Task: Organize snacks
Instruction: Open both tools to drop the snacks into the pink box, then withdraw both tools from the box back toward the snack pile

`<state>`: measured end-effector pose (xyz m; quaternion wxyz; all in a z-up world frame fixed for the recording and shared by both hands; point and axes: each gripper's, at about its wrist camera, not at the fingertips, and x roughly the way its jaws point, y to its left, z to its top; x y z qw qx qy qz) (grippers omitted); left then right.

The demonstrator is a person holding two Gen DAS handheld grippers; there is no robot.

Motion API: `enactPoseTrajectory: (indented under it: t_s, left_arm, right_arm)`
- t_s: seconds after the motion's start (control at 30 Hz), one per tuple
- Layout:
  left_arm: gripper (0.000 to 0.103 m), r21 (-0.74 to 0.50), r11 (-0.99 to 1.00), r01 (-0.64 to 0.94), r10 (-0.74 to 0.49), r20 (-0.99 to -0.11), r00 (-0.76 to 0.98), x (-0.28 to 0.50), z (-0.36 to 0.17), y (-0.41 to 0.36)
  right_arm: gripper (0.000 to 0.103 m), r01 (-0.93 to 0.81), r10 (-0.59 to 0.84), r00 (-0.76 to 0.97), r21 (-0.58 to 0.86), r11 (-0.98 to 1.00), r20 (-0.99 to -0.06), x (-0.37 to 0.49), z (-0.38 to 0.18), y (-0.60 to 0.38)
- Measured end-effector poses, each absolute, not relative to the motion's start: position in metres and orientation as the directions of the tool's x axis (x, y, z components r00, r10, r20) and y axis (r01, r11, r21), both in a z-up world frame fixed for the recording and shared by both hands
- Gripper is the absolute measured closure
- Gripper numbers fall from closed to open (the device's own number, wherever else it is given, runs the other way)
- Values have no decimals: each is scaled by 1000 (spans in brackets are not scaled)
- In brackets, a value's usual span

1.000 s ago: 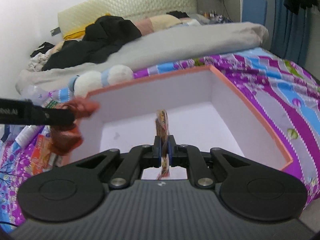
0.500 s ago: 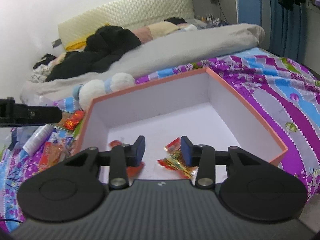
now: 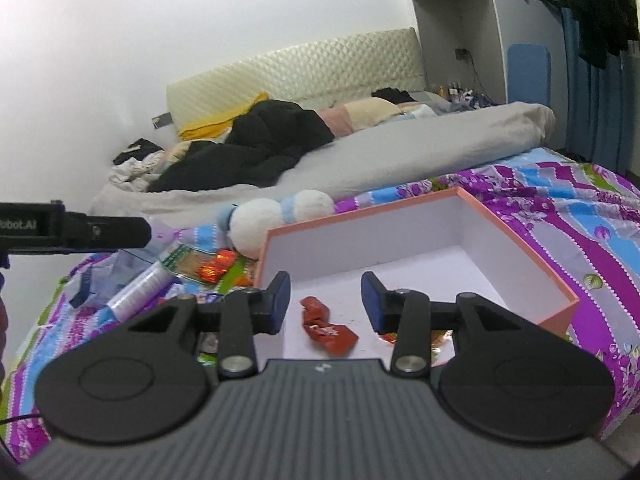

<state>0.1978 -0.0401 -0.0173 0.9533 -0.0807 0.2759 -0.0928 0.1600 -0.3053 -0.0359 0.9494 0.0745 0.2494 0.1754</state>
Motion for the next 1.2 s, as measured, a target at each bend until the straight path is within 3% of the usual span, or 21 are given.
enactPoseTrajectory:
  t_s: [0.33,0.73,0.83,0.9,1.0,1.2]
  left_arm:
    - [32,-251,966,67,-190,-504,843,141,-19,-10]
    - [29,-243,970,-28,-117,-562,819,97,-50,19]
    - [29,-247,968,-41,-112,-573,812,95,-54,22]
    - [24,-243,969,-50,-102,-573,813,91,-57,24]
    - [14,-252,965,-72,-89,-572,816,84,-63,26]
    - [9,-261,960,-103,-80,-608,789,83,-83,33]
  right_arm:
    - [61,-359,419,800,217,908,-429,123,-31,-286]
    - [60,-407,457,765,209,889,-454,85,-44,-258]
    - [46,-415,464,760,211,885,-455,82,-46,-254]
    - [18,-423,469,763,205,883,-444,77,-47,-252]
    - [17,-428,464,771,185,885,-436,68,-53,-250]
    - [17,-448,482,737,192,873,-473,52,-71,-244]
